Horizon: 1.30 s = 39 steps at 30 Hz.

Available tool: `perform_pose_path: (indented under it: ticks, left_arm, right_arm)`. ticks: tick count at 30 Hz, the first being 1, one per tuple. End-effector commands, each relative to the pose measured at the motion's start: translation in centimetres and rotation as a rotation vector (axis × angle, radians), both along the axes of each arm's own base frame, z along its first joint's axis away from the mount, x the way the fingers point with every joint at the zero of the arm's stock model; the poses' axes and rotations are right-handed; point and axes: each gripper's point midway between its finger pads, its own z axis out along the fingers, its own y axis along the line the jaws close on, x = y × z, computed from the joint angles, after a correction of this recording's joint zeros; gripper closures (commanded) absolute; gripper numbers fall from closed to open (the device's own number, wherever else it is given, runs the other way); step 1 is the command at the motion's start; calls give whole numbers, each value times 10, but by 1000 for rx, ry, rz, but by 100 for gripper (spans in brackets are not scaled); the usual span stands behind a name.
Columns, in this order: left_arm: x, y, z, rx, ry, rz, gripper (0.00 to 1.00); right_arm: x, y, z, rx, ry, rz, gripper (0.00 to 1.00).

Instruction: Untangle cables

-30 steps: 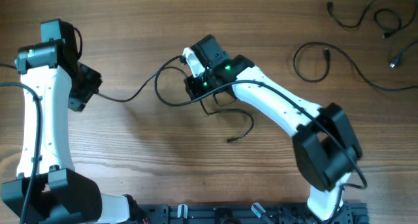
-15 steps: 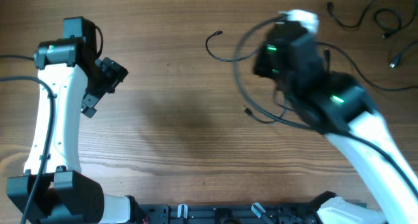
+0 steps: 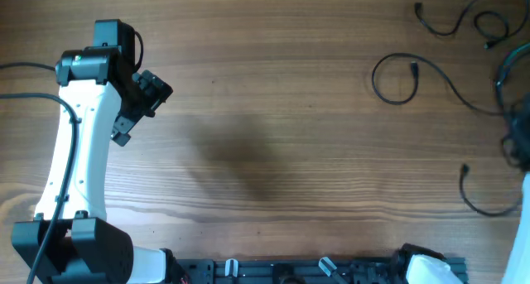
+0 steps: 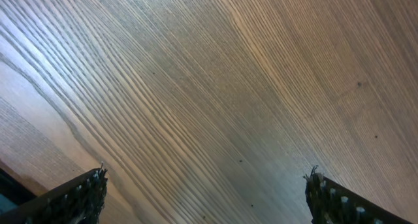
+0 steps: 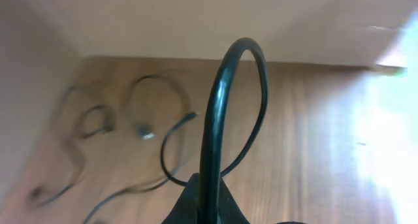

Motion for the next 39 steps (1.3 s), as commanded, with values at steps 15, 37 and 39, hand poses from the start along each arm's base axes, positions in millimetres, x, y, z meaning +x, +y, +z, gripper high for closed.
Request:
perform_pose_path:
  ticks: [15,37,39]
  left_arm:
    - [3,-2,-1,-4,0,-7,0]
    - [9,-2,0,-3,-25,-7,0]
    - [9,-2,0,-3,-25,-7,0]
  right_arm:
    - [36,-35,-169,634,250,33,0]
    - [-24,104,-294,981,651,363,0]
    - [-34,91,-298,917,677,246,0]
